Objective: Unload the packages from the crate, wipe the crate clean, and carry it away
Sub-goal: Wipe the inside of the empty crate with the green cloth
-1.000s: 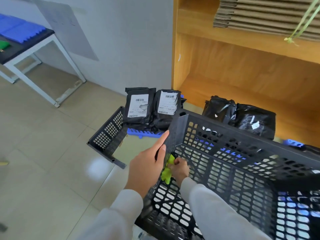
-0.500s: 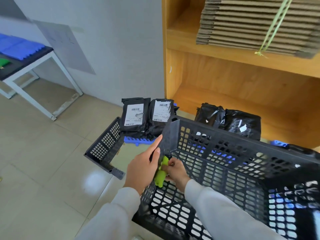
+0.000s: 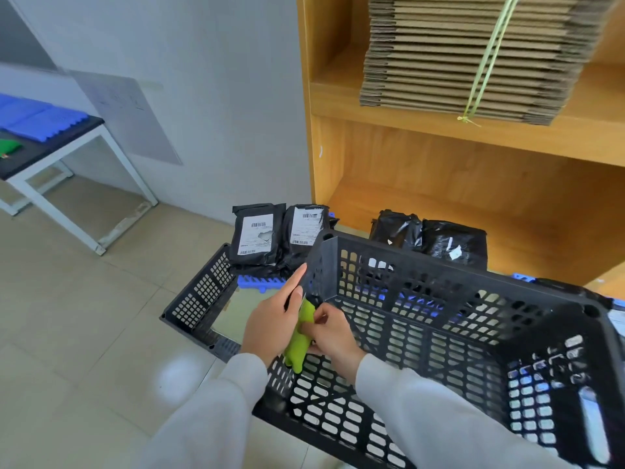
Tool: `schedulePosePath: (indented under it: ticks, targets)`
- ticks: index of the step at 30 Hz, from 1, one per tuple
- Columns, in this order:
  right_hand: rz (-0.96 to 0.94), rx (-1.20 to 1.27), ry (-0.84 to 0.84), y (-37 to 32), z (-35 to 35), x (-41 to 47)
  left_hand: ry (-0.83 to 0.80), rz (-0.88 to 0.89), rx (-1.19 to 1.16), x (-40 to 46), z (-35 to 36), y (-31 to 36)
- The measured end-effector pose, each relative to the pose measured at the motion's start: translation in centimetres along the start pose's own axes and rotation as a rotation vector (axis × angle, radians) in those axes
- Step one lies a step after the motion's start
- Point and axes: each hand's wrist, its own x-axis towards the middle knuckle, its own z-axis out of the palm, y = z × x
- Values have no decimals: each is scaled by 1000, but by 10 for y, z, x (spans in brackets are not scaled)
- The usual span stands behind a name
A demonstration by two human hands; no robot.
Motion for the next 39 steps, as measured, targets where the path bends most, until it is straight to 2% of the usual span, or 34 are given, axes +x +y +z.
schedulePosePath:
  ticks: [9,14,23,26,31,36,39]
  targets:
    - [197,-172,80,42,5,31,9,25,-26,3,0,-3]
    - [230,-329,114,67,8,53,13,37,-30,6,3,-7]
    - [235,-603,47,86,8,61,23,26,-47,5,4,-8]
    - [269,-546,9,85,5,62,30,23,-52,5,3,-9]
    - [272,-333,67,87,10,44,11,33,-69,4,4,-11]
    - [268,-124,-26,68,11,25,16,23,-60,4,3,-10]
    - [233,-98,-53,55,11,13,14,17,-48,5,2,-8]
